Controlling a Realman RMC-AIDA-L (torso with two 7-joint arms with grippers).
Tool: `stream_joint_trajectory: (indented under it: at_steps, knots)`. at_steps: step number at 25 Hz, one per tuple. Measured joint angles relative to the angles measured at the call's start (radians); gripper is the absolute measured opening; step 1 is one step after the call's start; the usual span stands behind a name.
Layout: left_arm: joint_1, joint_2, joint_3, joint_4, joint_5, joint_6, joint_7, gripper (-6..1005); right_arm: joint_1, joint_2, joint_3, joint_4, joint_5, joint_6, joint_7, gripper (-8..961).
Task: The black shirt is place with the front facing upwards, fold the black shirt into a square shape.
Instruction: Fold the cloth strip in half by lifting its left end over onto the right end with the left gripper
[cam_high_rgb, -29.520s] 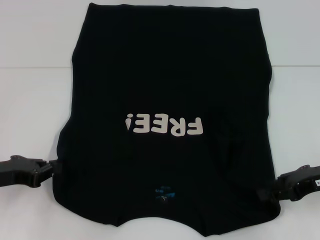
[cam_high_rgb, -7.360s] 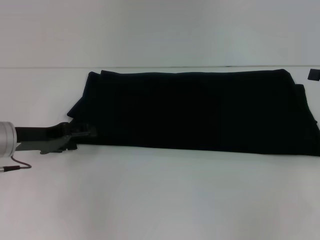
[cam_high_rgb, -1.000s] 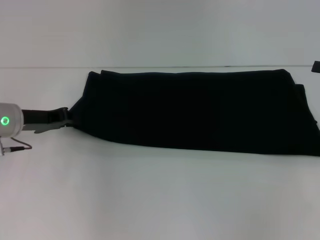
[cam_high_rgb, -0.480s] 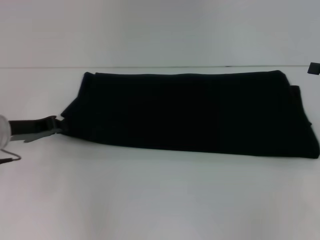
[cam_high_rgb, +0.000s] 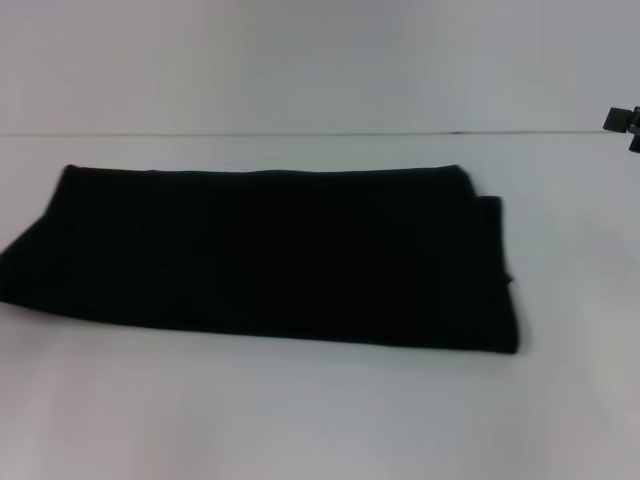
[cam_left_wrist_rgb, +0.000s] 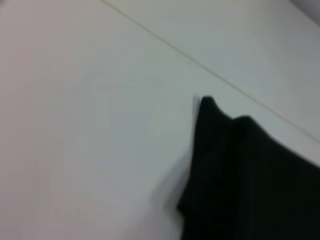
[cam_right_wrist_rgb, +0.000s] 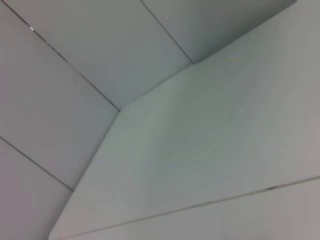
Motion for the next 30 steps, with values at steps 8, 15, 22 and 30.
stream_joint_trajectory:
  at_steps: [8,15,22,30]
  knots:
    - [-0.092,-0.014,-0.129,-0.006,-0.223,0.358,0.123,66,-0.008,0.008,0.002,-0.001,0.017,0.006,-0.031,857]
    - [-0.378,-0.208,0.009,-0.110,-0.315,0.374,0.236,81,-0.065,-0.037,0.030,-0.016,0.062,-0.047,-0.070,857]
    - [-0.589,-0.230,0.066,-0.682,-0.477,-0.057,0.611,96,-0.113,-0.069,0.048,-0.059,0.061,-0.092,-0.106,856]
    - [-0.551,-0.230,-0.244,-1.028,-0.450,-0.042,1.171,154,-0.077,-0.071,0.032,-0.055,-0.049,-0.039,-0.097,855]
